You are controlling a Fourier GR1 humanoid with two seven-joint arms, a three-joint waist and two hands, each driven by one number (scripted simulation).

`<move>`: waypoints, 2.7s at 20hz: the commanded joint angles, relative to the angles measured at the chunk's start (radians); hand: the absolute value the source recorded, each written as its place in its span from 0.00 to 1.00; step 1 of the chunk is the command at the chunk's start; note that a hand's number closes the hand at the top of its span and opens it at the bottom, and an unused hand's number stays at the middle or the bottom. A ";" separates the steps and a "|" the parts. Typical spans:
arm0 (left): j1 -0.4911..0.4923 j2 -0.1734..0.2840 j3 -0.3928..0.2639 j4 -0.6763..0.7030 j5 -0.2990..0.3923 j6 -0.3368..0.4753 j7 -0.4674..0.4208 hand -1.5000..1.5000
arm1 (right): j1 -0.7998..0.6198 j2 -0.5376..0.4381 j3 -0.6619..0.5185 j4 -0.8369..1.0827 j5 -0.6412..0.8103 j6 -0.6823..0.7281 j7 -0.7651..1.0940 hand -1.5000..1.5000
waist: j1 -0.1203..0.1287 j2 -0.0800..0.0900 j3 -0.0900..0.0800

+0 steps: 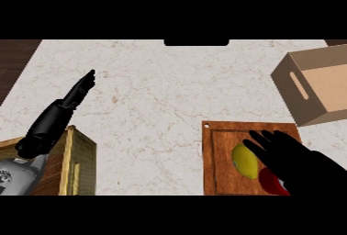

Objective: Pick the lemon from the cutting board and place it in the cardboard box

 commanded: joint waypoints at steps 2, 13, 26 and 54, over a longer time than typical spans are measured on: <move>-0.004 -0.044 0.011 -0.016 -0.011 0.001 0.053 0.50 | -0.047 0.139 0.120 0.028 0.052 0.057 0.138 0.00 | -0.004 0.006 -0.017; 0.001 -0.085 0.005 0.018 -0.043 0.008 0.008 0.50 | -0.107 0.231 0.157 0.208 0.259 0.035 0.069 0.00 | -0.004 0.007 -0.016; -0.003 -0.058 0.063 0.031 -0.015 -0.049 0.011 0.50 | -0.013 0.324 0.256 0.329 0.458 -0.060 0.011 0.00 | -0.011 0.006 -0.016; -0.015 -0.085 0.071 0.081 -0.037 -0.053 -0.036 0.50 | -0.029 0.284 0.148 0.651 0.617 -0.301 -0.433 1.00 | -0.011 0.008 -0.016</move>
